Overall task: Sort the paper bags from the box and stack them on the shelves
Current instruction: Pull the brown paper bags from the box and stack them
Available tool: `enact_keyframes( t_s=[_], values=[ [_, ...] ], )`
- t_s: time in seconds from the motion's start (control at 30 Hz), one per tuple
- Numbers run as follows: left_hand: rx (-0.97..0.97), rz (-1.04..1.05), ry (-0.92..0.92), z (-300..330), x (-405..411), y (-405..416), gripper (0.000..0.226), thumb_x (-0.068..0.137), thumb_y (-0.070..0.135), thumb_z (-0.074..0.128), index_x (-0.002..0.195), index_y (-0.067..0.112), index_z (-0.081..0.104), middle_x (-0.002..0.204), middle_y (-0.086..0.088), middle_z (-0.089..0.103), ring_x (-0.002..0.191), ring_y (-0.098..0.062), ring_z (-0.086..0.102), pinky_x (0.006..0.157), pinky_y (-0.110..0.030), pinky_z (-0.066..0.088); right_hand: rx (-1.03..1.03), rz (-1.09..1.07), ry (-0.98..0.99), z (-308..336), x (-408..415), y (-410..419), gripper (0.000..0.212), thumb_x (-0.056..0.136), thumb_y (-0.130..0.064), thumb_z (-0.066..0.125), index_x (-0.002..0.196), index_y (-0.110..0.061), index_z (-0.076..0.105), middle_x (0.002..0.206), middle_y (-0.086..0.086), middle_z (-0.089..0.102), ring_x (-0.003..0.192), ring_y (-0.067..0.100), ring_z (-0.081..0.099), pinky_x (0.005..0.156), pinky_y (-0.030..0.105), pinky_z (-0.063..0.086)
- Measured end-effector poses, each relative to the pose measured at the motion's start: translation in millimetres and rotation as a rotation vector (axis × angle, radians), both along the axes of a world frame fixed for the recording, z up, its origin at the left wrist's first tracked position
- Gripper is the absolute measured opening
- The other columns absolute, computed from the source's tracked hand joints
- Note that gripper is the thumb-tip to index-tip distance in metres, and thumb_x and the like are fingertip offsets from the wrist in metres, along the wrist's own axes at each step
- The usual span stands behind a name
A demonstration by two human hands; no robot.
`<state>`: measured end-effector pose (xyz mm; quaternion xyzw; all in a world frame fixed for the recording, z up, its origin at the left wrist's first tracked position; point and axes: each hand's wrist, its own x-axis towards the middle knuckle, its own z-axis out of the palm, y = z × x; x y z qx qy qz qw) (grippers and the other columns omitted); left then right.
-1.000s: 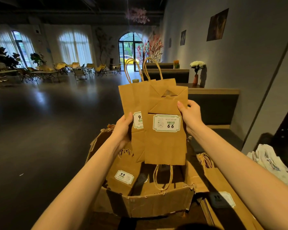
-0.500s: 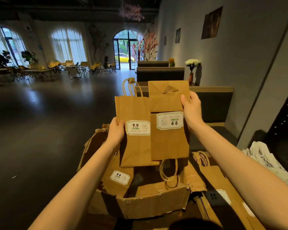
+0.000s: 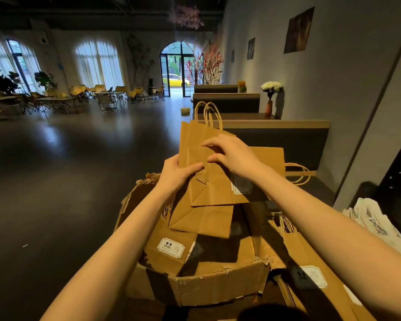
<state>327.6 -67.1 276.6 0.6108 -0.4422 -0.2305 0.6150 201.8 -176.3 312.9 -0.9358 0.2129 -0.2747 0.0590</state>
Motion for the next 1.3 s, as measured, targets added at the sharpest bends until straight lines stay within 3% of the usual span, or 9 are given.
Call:
enact_keyframes(
  t_s=[0.17,0.33,0.43,0.53,0.67,0.8,0.97,1.1,1.3],
  values=[
    [-0.117,0.174,0.034,-5.0,-1.6,-0.3,0.040,0.088,0.012,0.063,0.125,0.005,0.050,0.111,0.001,0.058,0.096,-0.009,0.058,0.075,-0.011,0.048,0.079,-0.071,-0.232,-10.0,-12.7,4.2,0.025,0.093,-0.028,0.057,0.116,-0.022,0.061,0.112,-0.003,0.058,0.104,0.010,0.053,0.087,0.028,0.046],
    [-0.200,0.370,0.288,-9.2,-1.8,-5.9,0.048,0.089,0.014,0.062,0.133,0.003,0.045,0.128,-0.012,0.056,0.114,-0.024,0.055,0.092,-0.030,0.044,0.908,-0.301,-0.223,-23.2,-37.8,-1.7,0.033,0.099,-0.041,0.040,0.091,-0.014,0.058,0.069,0.000,0.057,0.056,0.010,0.053,0.055,0.022,0.046],
    [-0.216,0.340,0.467,-13.5,-4.4,-10.8,0.047,0.087,0.014,0.064,0.130,0.007,0.046,0.126,-0.011,0.057,0.113,-0.025,0.056,0.098,-0.039,0.045,1.189,-0.322,-0.126,-36.9,-42.2,-1.8,0.049,0.094,-0.054,0.043,0.114,-0.010,0.052,0.085,0.005,0.062,0.070,0.014,0.059,0.055,0.022,0.046],
    [-0.214,0.285,0.547,-15.9,-8.1,-14.8,0.044,0.091,0.021,0.060,0.131,0.009,0.045,0.124,-0.009,0.058,0.112,-0.025,0.056,0.099,-0.042,0.045,1.393,-0.204,-0.462,-43.5,-35.7,2.6,0.028,0.093,-0.034,0.056,0.100,-0.008,0.059,0.085,0.006,0.064,0.075,0.015,0.061,0.063,0.025,0.049],
    [-0.170,0.286,0.608,-16.5,-8.7,-17.0,0.039,0.099,0.041,0.037,0.121,0.013,0.054,0.106,-0.003,0.064,0.100,-0.021,0.060,0.093,-0.037,0.048,1.396,-0.182,-0.748,-40.7,-31.2,3.8,0.016,0.097,-0.012,0.050,0.081,-0.011,0.049,0.070,0.003,0.052,0.041,0.000,0.051,0.036,0.014,0.040],
    [-0.089,0.246,0.697,-18.3,0.3,-15.8,0.031,0.101,0.038,0.035,0.110,0.018,0.057,0.094,-0.002,0.065,0.089,-0.021,0.063,0.084,-0.041,0.052,1.349,-0.206,-0.905,-34.2,-35.3,-5.6,0.019,0.101,-0.017,0.041,0.115,-0.011,0.052,0.094,0.004,0.064,0.063,0.004,0.062,0.060,0.020,0.054],
    [0.059,0.179,0.646,-14.1,6.2,-13.0,0.027,0.101,0.034,0.037,0.095,0.016,0.057,0.084,-0.003,0.062,0.072,-0.018,0.059,0.057,-0.030,0.048,1.222,-0.107,-0.585,-30.4,-40.6,-5.8,0.030,0.101,-0.019,0.039,0.125,-0.010,0.054,0.094,0.002,0.067,0.072,0.007,0.064,0.053,0.019,0.049],
    [0.116,0.217,0.415,-18.7,6.6,-16.3,0.020,0.102,0.025,0.034,0.104,0.013,0.049,0.087,-0.004,0.057,0.076,-0.014,0.054,0.064,-0.028,0.046,1.299,-0.099,-0.380,-32.6,-37.4,6.1,0.032,0.102,-0.014,0.037,0.131,-0.011,0.047,0.083,0.004,0.062,0.044,0.001,0.059,0.037,0.013,0.041],
    [0.025,0.175,0.255,-27.2,4.0,-14.4,0.022,0.099,0.029,0.041,0.107,0.011,0.052,0.094,-0.002,0.060,0.090,-0.017,0.058,0.074,-0.026,0.046,1.406,-0.021,-0.415,-47.7,-31.5,8.8,0.049,0.100,-0.011,0.040,0.145,-0.028,0.032,0.093,0.005,0.067,0.044,0.003,0.059,0.040,0.016,0.046]
  ],
)
